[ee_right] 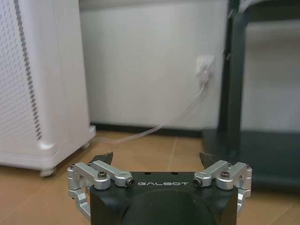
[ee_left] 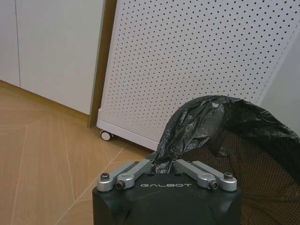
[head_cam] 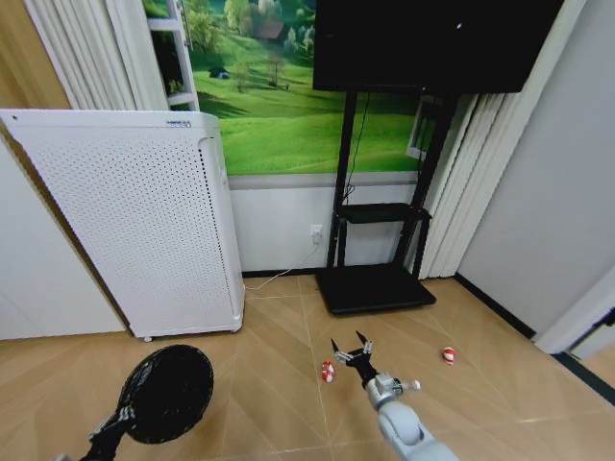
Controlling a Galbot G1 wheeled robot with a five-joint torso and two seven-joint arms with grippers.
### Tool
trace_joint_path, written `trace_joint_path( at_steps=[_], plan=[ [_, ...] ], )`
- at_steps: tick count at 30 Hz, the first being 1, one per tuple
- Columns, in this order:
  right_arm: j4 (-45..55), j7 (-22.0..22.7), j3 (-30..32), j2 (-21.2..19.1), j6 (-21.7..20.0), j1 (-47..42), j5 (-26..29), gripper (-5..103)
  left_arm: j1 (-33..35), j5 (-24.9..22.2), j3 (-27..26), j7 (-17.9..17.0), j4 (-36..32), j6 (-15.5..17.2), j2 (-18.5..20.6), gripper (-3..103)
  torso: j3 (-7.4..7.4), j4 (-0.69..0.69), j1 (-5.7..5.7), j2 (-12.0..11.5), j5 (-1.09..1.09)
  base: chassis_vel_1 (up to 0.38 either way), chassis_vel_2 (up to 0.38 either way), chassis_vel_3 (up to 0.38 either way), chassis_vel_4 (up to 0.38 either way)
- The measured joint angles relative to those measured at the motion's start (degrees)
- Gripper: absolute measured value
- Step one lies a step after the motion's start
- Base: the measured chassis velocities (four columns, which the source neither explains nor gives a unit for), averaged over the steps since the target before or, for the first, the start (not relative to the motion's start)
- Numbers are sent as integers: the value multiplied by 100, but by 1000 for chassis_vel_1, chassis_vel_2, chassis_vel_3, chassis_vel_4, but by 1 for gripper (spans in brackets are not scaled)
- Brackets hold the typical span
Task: Pick up the trash bin and place the garbage on the floor into it.
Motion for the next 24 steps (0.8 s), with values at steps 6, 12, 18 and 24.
trace_joint_path(
  at_steps=[6,12,18,24],
  plan=[
    [-651,-116,-557,294,-404,477,291,100,28,41,-12,-44,-55,-4,-26,4,0,-2,0,0,-1,0,0,0,0],
    [-1591,-15,-1068,636,-760,1029,277,100,47,73,1,-99,-108,-4,-64,4,0,0,0,0,-2,0,0,0,0],
    [-2137,403,-1246,880,-1182,1214,-15,100,71,96,7,-104,-144,-4,-152,4,0,-1,0,0,-3,0,0,0,0],
    [-2410,928,-1078,1095,-1282,1258,-198,100,55,105,39,-82,-131,-28,-169,4,-1,-1,-1,0,-2,0,0,0,0]
  ],
)
